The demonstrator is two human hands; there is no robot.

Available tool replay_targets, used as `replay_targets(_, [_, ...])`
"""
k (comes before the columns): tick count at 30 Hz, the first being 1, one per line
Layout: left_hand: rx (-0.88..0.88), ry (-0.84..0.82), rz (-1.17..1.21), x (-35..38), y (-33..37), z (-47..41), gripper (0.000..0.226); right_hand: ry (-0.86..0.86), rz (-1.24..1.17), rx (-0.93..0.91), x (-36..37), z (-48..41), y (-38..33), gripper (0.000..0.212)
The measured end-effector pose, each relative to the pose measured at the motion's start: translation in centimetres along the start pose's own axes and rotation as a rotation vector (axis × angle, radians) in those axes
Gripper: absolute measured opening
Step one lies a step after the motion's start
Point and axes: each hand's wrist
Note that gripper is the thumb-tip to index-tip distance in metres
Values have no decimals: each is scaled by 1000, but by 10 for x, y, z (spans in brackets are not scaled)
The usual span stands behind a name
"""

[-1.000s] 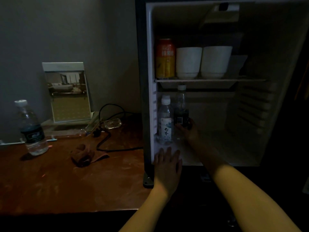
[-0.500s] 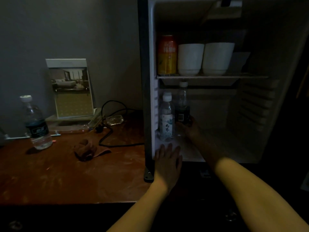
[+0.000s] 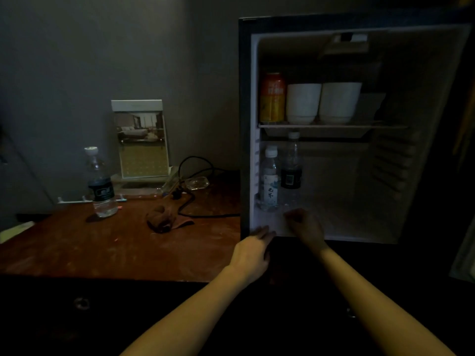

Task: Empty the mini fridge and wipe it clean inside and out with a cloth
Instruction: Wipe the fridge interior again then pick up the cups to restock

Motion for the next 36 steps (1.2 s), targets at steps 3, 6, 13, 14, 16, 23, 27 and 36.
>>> replay_targets(3, [-26,49,82,-10,-13,35,54,26,-3,-64,12,26,-14,16])
replay_targets(6, [-166,103,136,-25,-46,78,48,38,-107,-92,27,52,-40,14])
replay_targets(13, [-516,168,158,-71,-120,161,42,-173,-195,-273,97,88,-115,16])
replay_targets(14, [-559,184,156,-77,-128,169,42,-228,-187,-261,112,92,-126,16])
replay_targets(16, [-638,195,143,-87,-148,182,42,-314,-195,-231,144,97,-144,14])
replay_targets(23, [-785,88,126,-110,-215,187,57,-475,-233,-262,239,96,-196,14])
replay_targets(27, [-845,59,63,-115,-248,167,67,-520,-219,-360,277,74,-217,21])
replay_targets(36, [-984,584,461,-124,-323,119,117,-373,-452,-291,342,12,-248,32])
Point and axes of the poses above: each hand's wrist, its own z-axis away from the middle knuckle, its own x-axis out of the palm, y = z × x, and after that the axes turned 4 degrees about z, right-handed
